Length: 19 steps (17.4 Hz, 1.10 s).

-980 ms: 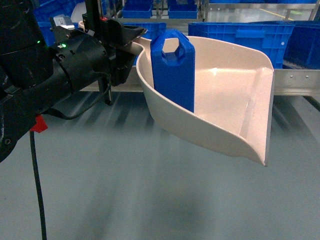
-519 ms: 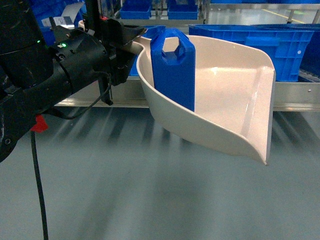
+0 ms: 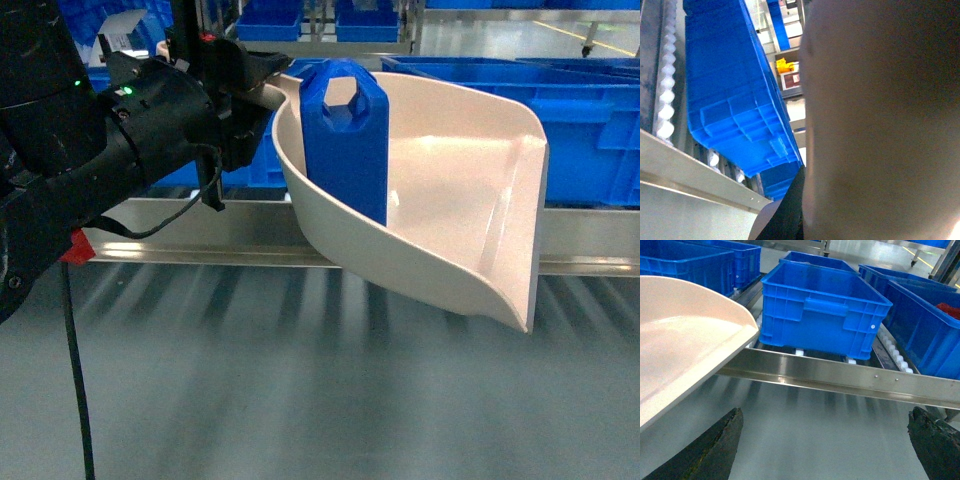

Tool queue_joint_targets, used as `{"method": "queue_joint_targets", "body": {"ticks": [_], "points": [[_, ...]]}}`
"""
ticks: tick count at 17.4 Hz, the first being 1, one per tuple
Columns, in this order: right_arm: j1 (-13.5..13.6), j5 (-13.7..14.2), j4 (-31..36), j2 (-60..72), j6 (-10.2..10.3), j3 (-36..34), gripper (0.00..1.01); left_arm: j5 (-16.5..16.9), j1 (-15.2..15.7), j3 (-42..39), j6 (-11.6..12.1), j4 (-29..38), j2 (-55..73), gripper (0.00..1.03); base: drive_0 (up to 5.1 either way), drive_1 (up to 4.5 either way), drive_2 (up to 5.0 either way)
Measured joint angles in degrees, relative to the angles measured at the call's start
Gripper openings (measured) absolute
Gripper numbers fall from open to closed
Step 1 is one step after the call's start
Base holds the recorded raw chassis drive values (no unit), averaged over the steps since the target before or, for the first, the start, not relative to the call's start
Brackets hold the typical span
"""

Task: Place part in tray to right shelf

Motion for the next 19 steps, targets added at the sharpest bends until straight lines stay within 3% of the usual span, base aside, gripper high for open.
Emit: {"method": "queue_joint_targets", "body": {"ticks": [13, 19], "points": [[0.0, 0.0, 0.0, 0.0, 0.0, 0.0, 0.98, 0.1, 0.0, 0.0, 0.0, 0.1, 0.0, 0.15, 0.0, 4.23, -4.2], [0.0, 0.0, 0.0, 0.2, 0.0, 0.0, 0.98, -0.1, 0.0, 0.0, 0.0, 0.2, 0.0, 0.15, 0.0, 0.00, 0.0]]}}
